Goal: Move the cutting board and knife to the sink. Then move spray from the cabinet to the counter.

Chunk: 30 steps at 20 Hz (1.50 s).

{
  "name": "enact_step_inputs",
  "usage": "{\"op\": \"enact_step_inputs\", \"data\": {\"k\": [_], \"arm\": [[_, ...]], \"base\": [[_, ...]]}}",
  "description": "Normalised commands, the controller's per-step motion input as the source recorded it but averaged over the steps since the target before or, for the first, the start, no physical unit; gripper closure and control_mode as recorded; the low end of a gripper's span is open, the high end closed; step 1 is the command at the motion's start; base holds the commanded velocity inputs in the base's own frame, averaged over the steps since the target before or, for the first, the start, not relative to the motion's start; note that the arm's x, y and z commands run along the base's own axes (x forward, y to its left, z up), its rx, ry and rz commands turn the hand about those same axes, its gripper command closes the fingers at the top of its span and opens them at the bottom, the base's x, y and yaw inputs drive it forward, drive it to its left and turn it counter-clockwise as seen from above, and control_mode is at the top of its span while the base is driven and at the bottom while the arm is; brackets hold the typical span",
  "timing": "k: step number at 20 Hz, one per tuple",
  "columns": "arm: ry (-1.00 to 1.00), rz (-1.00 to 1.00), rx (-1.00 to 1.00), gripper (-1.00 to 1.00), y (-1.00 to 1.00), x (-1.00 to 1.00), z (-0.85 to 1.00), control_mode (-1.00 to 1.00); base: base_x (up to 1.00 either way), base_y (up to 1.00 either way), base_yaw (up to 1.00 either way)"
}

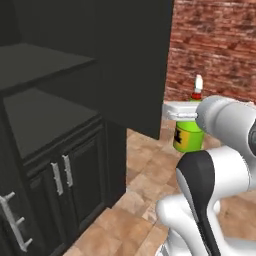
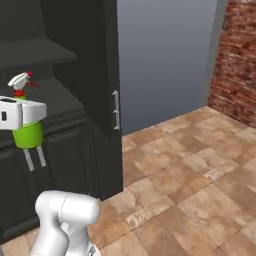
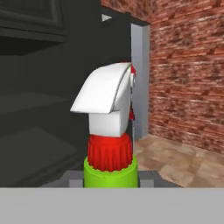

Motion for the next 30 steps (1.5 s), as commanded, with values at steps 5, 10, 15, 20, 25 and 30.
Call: {"op": "enact_step_inputs", "data": {"k": [5,10,15,20,25,30], "arm": [[0.0,0.0,0.0,1.0,0.0,0.0,0.0,1.0],[0.0,0.0,0.0,1.0,0.0,0.0,0.0,1.0],[0.0,0.0,0.0,1.0,0.0,0.0,0.0,1.0],[0.0,0.0,0.0,1.0,0.0,0.0,0.0,1.0],[0.0,0.0,0.0,1.0,0.0,0.0,0.0,1.0],[0.0,0.0,0.0,1.0,0.0,0.0,0.0,1.0]], "base": [[-0.25,-0.07,-0.92],[0.0,-0.16,-1.0],[0.03,-0.25,-1.0],[0.25,-0.32,-0.94],[0.88,0.19,-0.69],[1.0,0.59,-0.45]]}}
